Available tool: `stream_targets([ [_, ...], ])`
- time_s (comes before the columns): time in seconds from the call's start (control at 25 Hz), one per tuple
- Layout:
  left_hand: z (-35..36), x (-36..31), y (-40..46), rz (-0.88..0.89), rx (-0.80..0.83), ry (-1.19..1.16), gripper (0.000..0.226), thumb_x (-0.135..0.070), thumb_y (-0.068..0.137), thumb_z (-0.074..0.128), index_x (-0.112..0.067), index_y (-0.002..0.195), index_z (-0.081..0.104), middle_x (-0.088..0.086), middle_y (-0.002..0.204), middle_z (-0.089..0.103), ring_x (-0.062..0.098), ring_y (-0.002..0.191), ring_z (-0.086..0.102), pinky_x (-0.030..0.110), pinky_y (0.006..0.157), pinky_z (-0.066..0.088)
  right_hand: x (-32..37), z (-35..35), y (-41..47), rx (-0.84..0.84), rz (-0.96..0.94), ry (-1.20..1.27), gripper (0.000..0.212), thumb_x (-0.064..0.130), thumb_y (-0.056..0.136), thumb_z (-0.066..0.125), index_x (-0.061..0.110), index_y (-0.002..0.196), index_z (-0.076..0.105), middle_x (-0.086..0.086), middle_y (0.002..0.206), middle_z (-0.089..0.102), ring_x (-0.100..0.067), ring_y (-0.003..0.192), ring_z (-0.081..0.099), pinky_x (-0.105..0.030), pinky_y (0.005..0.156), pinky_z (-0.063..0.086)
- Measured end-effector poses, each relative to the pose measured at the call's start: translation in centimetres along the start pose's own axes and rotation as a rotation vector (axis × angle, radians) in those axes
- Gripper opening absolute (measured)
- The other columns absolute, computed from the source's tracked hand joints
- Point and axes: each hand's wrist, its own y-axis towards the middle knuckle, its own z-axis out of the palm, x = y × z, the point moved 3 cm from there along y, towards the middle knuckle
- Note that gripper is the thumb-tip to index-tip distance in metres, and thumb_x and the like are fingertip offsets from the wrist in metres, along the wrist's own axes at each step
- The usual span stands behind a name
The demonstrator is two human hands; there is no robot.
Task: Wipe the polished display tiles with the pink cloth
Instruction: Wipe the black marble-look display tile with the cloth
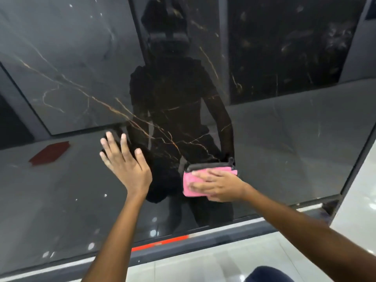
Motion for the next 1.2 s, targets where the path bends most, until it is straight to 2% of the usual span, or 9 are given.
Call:
stream_targets([
  [0.08,-0.2,2.9,-3.5,0.011,0.098,0.104,0.059,-0.029,0.102,0.03,-0.023,0.156,0.007,0.02,0.158,0.018,0.034,0.147,0.002,0.052,0.118,0.002,-1.9,-1.2,-0.7,-0.01,-0.097,0.02,0.074,0.032,0.078,0.069,0.015,0.141,0.035,0.001,0.147,0.044,-0.025,0.136,0.037,-0.041,0.116,0.015],
  [0.28,0.9,4.0,-4.1,0.056,0.045,0.148,0.054,-0.036,0.105,0.016,-0.026,0.156,0.003,-0.005,0.164,-0.008,0.019,0.15,-0.009,0.042,0.121,-0.006,-15.6,-8.5,8.2,-0.574,0.877,0.148,0.056,0.019,0.072,0.063,0.012,0.128,0.062,-0.012,0.135,0.056,-0.037,0.132,0.039,-0.038,0.107,0.026],
  [0.36,0.9,4.4,-4.6,0.066,0.032,0.128,0.054,-0.037,0.105,0.015,-0.026,0.156,0.005,-0.003,0.164,-0.005,0.019,0.15,-0.008,0.042,0.121,-0.004,-9.8,-5.9,10.3,-0.493,0.667,0.084,0.05,0.023,0.077,0.057,0.013,0.126,0.064,-0.008,0.133,0.059,-0.031,0.13,0.044,-0.04,0.107,0.026],
  [0.56,0.8,4.7,-4.5,0.086,0.037,0.128,0.054,-0.037,0.105,0.017,-0.028,0.156,0.003,-0.009,0.163,-0.008,0.018,0.15,-0.007,0.043,0.121,-0.002,5.3,-0.3,2.2,0.151,-0.242,0.104,0.061,0.026,0.071,0.079,0.017,0.128,0.061,0.003,0.14,0.053,-0.02,0.134,0.042,-0.038,0.108,0.034],
  [0.64,0.8,4.8,-4.7,0.098,0.022,0.109,0.054,-0.036,0.105,0.018,-0.028,0.156,0.004,-0.009,0.163,-0.007,0.018,0.15,-0.006,0.043,0.121,-0.002,0.4,-2.1,3.1,0.011,-0.078,0.145,0.058,0.023,0.072,0.073,0.016,0.128,0.061,0.0,0.139,0.054,-0.022,0.134,0.04,-0.041,0.106,0.034],
  [0.8,0.9,4.9,-4.6,0.088,0.025,0.095,0.054,-0.035,0.104,0.019,-0.029,0.156,0.003,-0.009,0.163,-0.008,0.018,0.15,-0.006,0.043,0.121,-0.002,-8.9,-5.8,8.3,-0.426,0.781,0.166,0.057,0.018,0.071,0.062,0.014,0.128,0.062,-0.004,0.137,0.055,-0.027,0.135,0.036,-0.038,0.103,0.028],
  [0.88,0.9,4.9,-4.8,0.111,0.013,0.096,0.054,-0.036,0.105,0.018,-0.029,0.156,0.003,-0.01,0.163,-0.008,0.017,0.15,-0.006,0.042,0.121,-0.002,-3.6,-3.6,9.3,-0.37,0.63,0.145,0.062,0.021,0.068,0.067,0.016,0.129,0.059,-0.001,0.134,0.059,-0.026,0.133,0.038,-0.034,0.103,0.027],
  [1.04,0.8,4.9,-4.7,0.127,0.018,0.095,0.054,-0.036,0.105,0.018,-0.029,0.156,0.003,-0.01,0.163,-0.008,0.017,0.15,-0.006,0.042,0.121,-0.001,9.1,1.5,1.3,0.221,-0.179,0.113,0.076,0.022,0.069,0.078,0.024,0.139,0.049,0.007,0.146,0.045,-0.019,0.138,0.026,-0.038,0.114,0.023],
  [1.2,0.9,4.9,-4.7,0.102,0.011,0.126,0.054,-0.035,0.105,0.018,-0.027,0.156,0.004,0.001,0.164,0.001,0.017,0.15,-0.006,0.042,0.121,-0.001,-3.1,-2.1,-0.8,-0.039,0.168,0.021,0.078,0.027,0.072,0.067,0.026,0.144,0.038,0.002,0.151,0.037,-0.025,0.14,0.028,-0.044,0.112,0.021],
])
